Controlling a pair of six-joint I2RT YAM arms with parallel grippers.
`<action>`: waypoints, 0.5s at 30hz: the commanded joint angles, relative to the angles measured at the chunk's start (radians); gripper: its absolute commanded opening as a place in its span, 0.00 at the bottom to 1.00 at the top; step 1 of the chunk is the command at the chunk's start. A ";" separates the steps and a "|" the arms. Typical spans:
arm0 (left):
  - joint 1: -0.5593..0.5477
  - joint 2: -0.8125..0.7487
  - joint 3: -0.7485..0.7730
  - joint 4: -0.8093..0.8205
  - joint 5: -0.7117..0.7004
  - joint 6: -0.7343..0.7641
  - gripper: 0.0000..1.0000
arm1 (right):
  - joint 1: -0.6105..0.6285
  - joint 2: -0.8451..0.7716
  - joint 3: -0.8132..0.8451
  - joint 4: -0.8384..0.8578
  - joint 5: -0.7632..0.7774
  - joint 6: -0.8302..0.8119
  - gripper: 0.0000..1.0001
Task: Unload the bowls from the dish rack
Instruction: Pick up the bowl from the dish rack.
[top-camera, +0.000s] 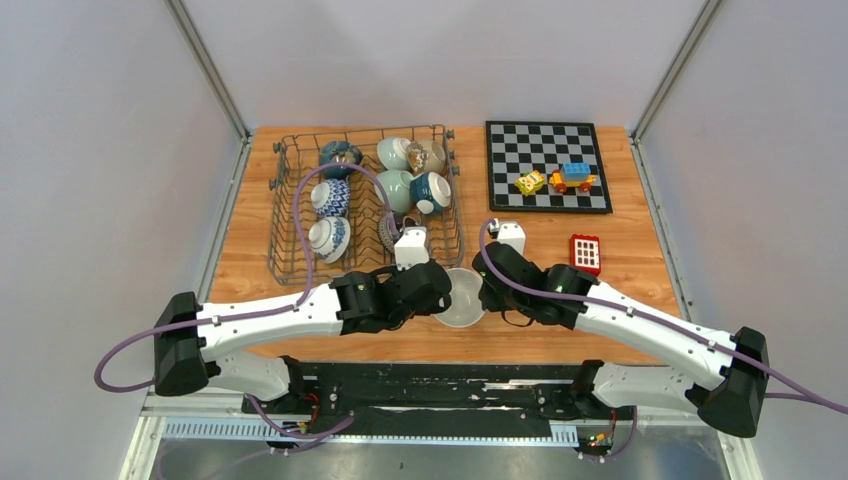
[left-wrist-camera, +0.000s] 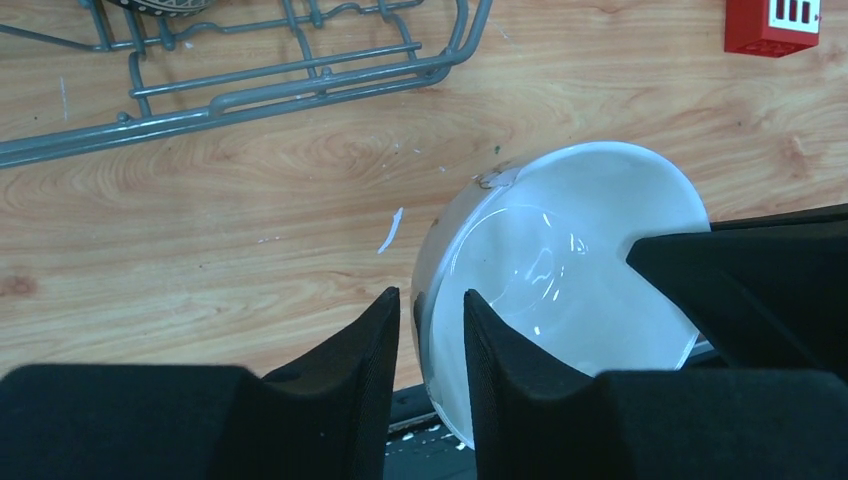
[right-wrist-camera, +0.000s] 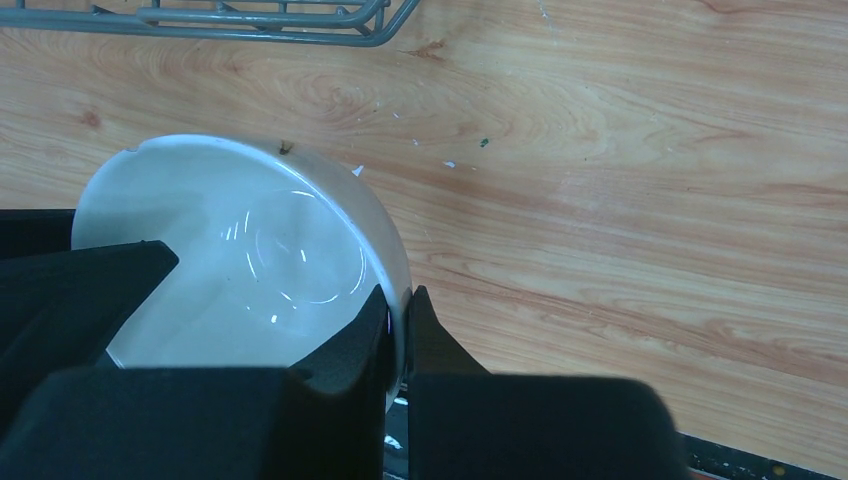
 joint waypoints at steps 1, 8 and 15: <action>0.010 0.008 0.013 -0.006 0.003 0.009 0.27 | -0.011 -0.002 0.030 0.046 -0.005 0.022 0.00; 0.010 0.019 0.021 0.001 0.017 0.030 0.08 | -0.012 0.007 0.038 0.046 -0.019 0.007 0.00; 0.010 0.027 0.017 0.009 0.032 0.033 0.00 | -0.011 0.009 0.049 0.049 -0.048 -0.050 0.09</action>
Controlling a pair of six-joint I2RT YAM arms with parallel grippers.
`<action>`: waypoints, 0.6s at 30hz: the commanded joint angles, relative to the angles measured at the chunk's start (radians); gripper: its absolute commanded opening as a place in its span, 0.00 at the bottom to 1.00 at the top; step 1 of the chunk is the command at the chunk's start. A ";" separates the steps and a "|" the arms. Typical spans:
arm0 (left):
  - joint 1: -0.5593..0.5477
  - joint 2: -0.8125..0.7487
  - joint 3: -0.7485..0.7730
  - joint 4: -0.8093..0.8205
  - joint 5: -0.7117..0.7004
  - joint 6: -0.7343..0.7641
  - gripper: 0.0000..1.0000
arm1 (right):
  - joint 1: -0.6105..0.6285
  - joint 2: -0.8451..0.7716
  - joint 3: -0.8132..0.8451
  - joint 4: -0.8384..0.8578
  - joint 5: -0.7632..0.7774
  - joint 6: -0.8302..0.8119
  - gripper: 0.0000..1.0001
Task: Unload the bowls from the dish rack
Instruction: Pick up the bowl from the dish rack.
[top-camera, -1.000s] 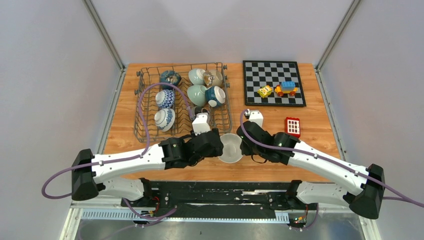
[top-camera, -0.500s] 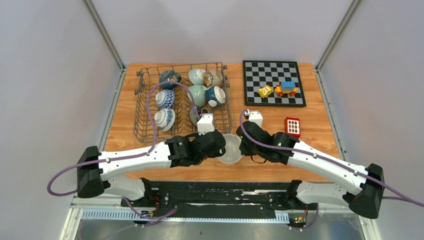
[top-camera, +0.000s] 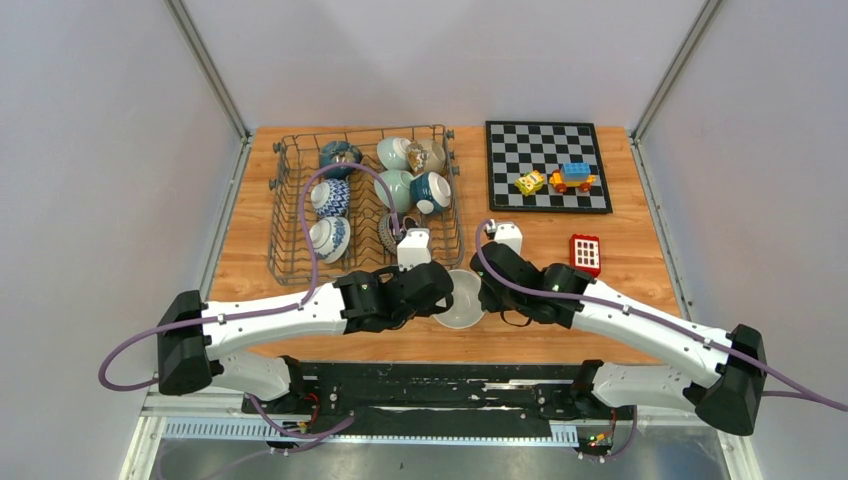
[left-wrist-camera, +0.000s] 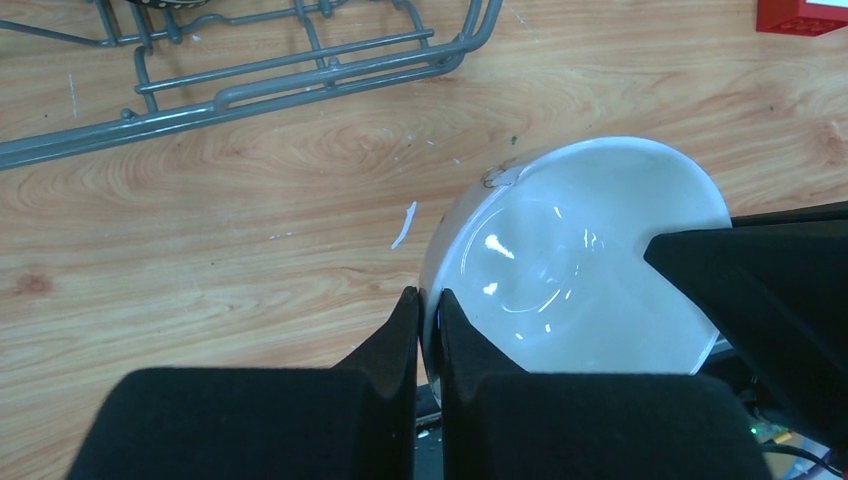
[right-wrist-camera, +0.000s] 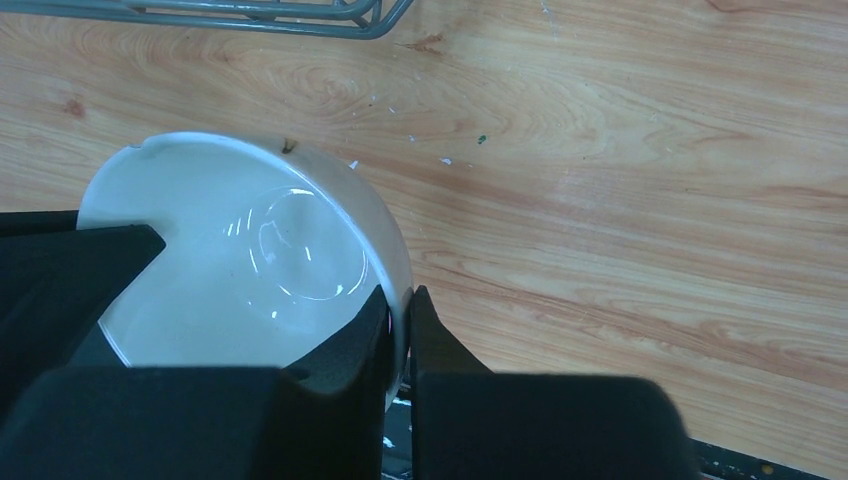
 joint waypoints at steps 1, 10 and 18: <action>0.005 0.003 0.015 0.019 0.016 0.004 0.00 | -0.011 -0.006 0.055 0.050 -0.056 -0.068 0.18; 0.006 -0.034 -0.011 0.022 -0.001 -0.007 0.00 | -0.011 -0.005 0.114 -0.071 -0.095 -0.309 0.62; 0.006 -0.055 -0.037 0.048 0.019 -0.022 0.00 | -0.011 0.013 0.089 -0.102 -0.132 -0.359 0.51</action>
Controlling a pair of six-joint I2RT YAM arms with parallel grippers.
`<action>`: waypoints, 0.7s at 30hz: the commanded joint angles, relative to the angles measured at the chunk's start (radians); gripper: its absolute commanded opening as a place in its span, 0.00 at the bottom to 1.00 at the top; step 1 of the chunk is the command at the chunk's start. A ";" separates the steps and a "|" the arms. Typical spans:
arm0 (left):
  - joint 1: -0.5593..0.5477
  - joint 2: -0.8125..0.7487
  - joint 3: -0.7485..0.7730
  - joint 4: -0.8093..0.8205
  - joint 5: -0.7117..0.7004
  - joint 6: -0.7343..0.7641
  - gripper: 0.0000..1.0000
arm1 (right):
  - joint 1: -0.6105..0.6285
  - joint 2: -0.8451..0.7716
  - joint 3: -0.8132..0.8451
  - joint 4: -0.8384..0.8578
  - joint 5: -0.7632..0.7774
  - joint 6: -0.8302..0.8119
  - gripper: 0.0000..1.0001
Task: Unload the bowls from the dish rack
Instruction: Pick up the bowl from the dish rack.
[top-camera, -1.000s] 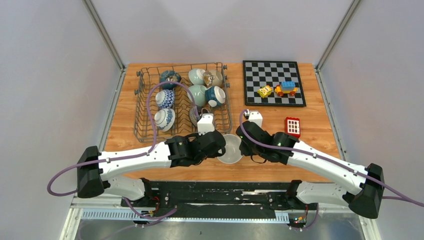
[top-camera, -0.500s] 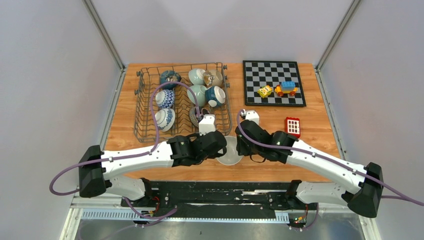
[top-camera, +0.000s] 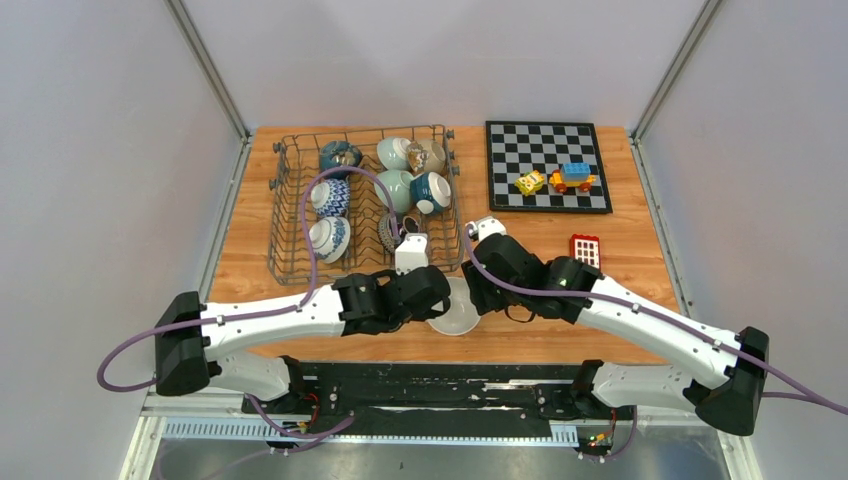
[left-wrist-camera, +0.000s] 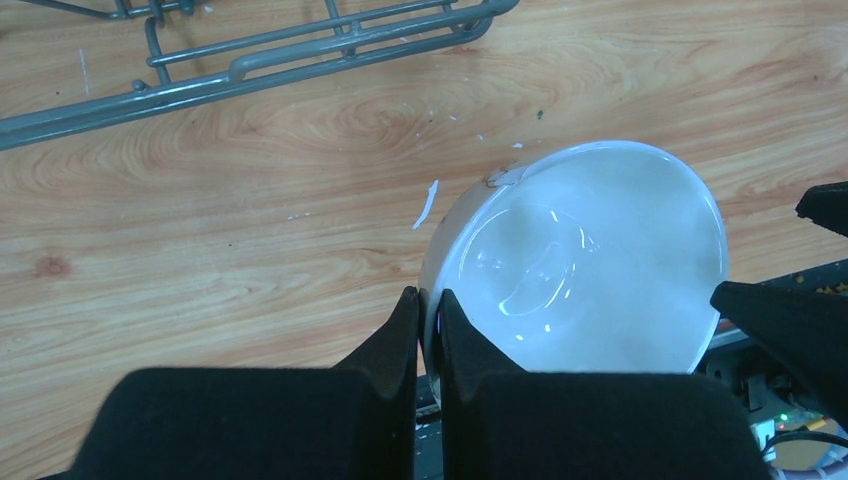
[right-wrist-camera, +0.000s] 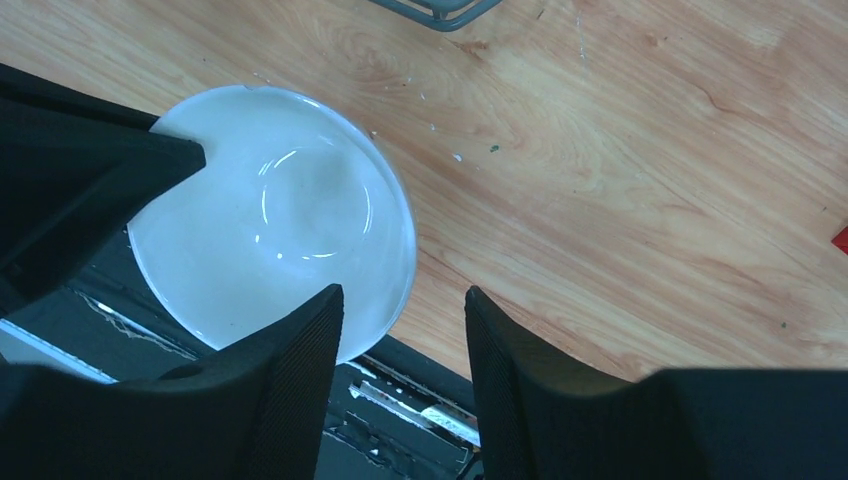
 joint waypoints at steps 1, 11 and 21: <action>0.006 -0.046 -0.015 0.076 0.004 -0.028 0.00 | -0.010 0.015 -0.008 -0.043 -0.029 -0.047 0.50; 0.005 -0.062 -0.032 0.102 0.021 -0.028 0.00 | -0.014 0.077 -0.022 0.011 -0.063 -0.031 0.38; 0.006 -0.065 -0.043 0.117 0.021 -0.032 0.00 | -0.015 0.083 -0.066 0.031 -0.018 -0.010 0.22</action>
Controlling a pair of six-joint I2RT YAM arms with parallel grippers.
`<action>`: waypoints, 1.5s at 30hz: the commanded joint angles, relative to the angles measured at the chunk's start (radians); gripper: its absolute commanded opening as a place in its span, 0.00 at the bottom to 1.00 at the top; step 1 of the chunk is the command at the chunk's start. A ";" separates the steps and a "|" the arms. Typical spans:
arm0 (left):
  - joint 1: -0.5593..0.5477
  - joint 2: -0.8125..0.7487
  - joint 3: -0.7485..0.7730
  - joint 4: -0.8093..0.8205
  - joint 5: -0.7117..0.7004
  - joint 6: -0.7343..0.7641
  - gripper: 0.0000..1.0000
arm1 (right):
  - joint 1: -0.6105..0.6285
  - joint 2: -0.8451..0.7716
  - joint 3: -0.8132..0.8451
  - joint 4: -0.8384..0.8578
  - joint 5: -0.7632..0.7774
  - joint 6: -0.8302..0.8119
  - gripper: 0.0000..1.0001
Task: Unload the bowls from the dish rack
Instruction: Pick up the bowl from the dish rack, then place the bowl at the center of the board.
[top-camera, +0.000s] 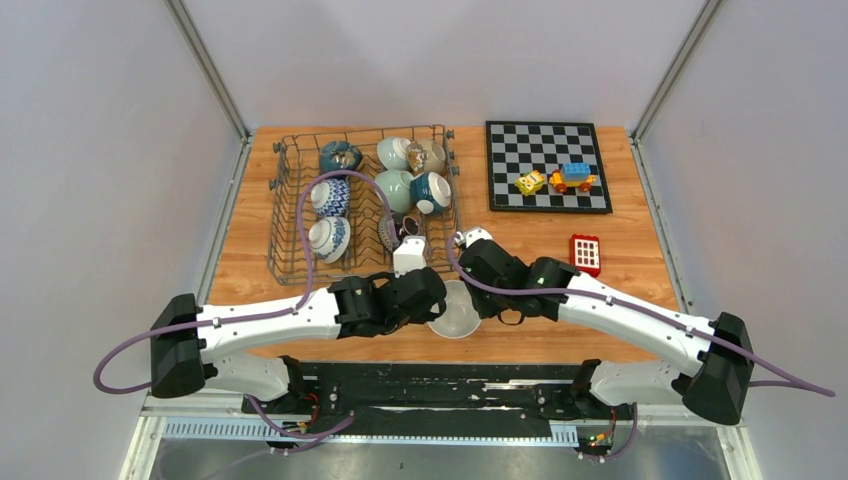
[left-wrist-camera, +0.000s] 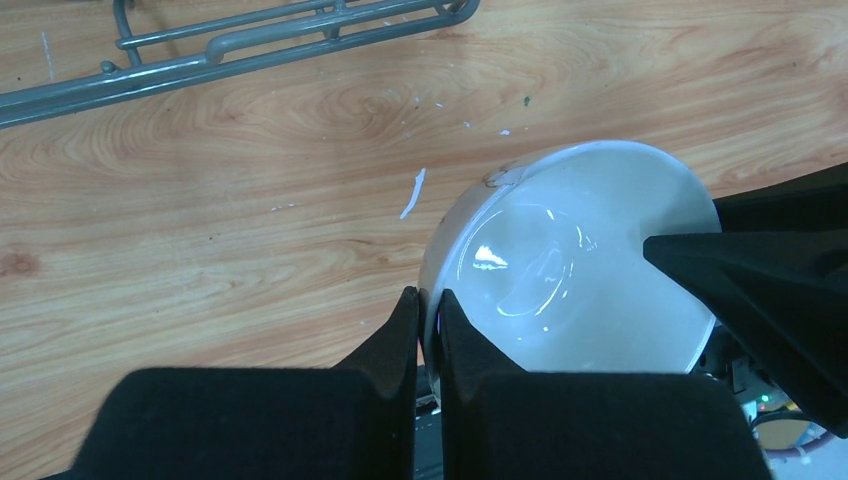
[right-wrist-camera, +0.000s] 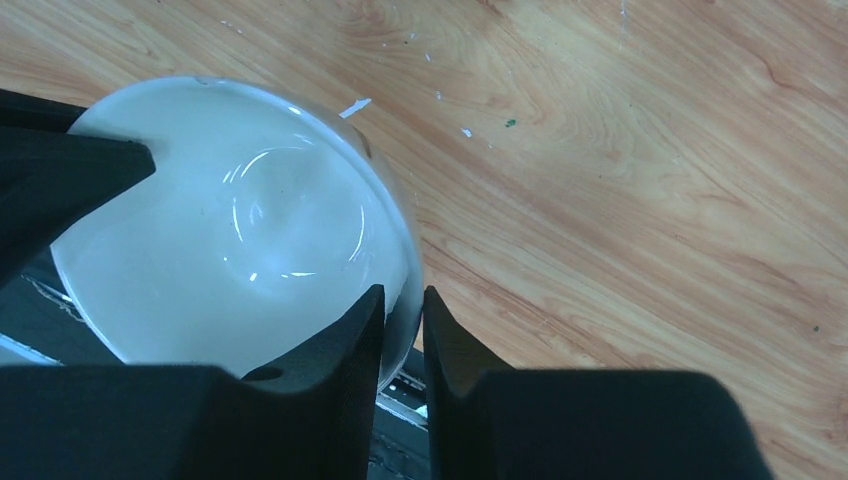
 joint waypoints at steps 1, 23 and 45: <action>0.006 -0.034 -0.002 0.080 -0.014 -0.026 0.00 | -0.013 -0.006 -0.024 0.001 0.035 0.018 0.19; 0.006 -0.247 0.009 -0.021 -0.165 0.107 1.00 | -0.358 -0.111 0.217 -0.151 0.049 -0.029 0.00; 0.006 -0.765 -0.290 -0.186 -0.355 0.025 0.99 | -0.947 0.163 0.167 0.115 -0.136 0.238 0.00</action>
